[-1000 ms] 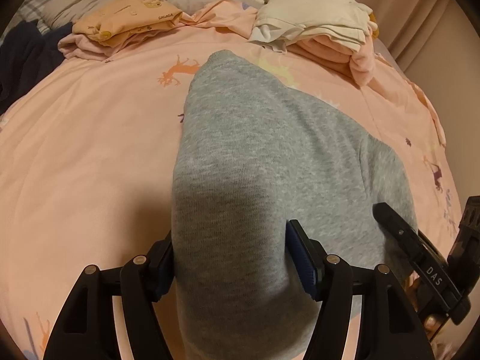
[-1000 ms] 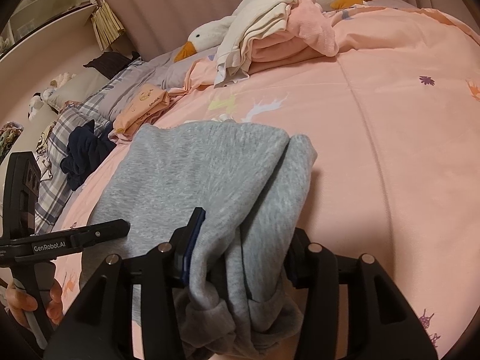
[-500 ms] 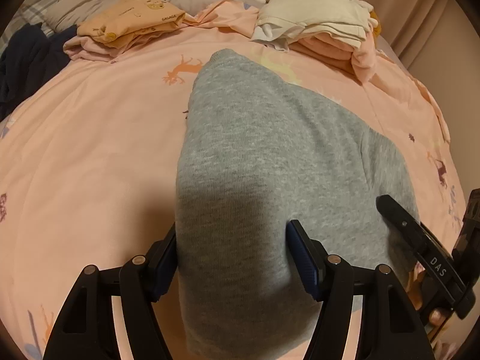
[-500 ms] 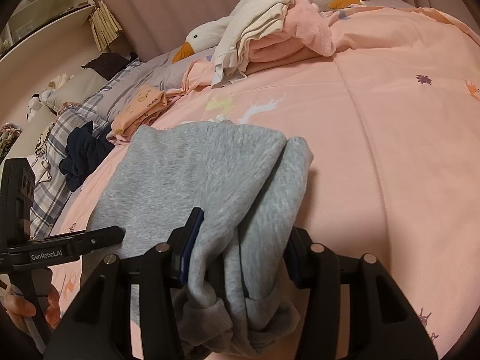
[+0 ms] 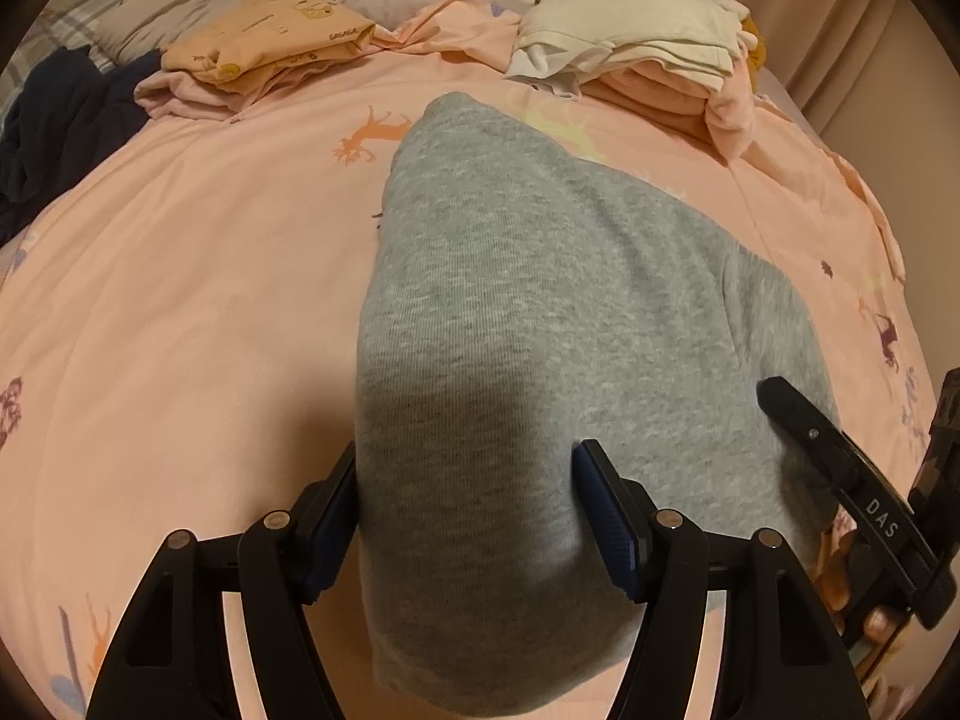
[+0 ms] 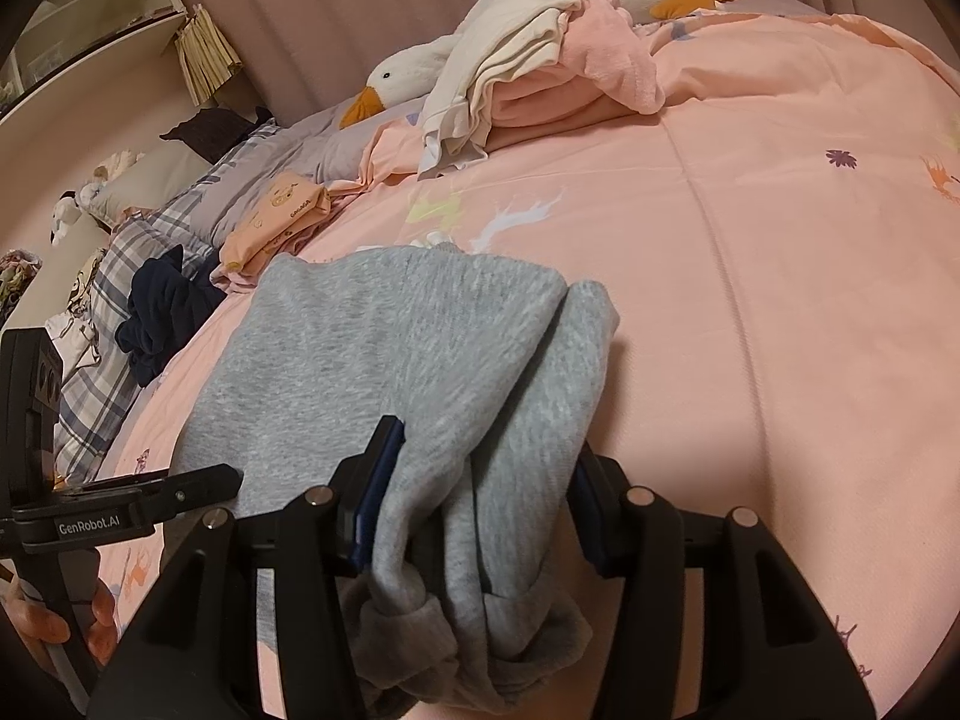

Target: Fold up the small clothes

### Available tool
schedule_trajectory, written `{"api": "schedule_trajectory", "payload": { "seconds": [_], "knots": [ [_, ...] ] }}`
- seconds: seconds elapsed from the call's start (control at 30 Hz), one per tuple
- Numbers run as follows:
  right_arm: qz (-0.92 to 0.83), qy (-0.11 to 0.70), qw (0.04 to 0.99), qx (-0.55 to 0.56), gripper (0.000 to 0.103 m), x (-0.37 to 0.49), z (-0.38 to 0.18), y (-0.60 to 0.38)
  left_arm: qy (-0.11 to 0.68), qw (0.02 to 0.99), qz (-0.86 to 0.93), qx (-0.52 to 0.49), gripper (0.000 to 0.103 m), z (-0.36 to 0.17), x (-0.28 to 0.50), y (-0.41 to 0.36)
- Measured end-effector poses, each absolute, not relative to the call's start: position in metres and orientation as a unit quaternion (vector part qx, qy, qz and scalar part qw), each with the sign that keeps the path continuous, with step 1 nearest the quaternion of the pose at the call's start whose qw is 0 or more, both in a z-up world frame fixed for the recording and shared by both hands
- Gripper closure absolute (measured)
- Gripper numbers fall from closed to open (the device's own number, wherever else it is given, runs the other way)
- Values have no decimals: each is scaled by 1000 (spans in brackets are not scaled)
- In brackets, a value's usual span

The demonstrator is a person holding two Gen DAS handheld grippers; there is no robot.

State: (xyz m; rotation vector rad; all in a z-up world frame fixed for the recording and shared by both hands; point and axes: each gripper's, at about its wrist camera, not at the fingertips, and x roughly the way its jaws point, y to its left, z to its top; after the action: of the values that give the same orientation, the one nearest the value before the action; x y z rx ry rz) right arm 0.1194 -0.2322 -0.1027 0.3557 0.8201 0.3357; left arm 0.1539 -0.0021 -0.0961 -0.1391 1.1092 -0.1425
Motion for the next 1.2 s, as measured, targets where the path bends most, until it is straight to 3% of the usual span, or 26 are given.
{"api": "schedule_trajectory", "payload": {
  "seconds": [1.03,1.2],
  "knots": [
    [146,393,890,179,46,119,-103,-240,529,844,-67,-63,33,-100,142,0],
    [143,395,890,179,44,120,-103,-240,530,842,-66,-70,29,-102,139,2]
  ]
}}
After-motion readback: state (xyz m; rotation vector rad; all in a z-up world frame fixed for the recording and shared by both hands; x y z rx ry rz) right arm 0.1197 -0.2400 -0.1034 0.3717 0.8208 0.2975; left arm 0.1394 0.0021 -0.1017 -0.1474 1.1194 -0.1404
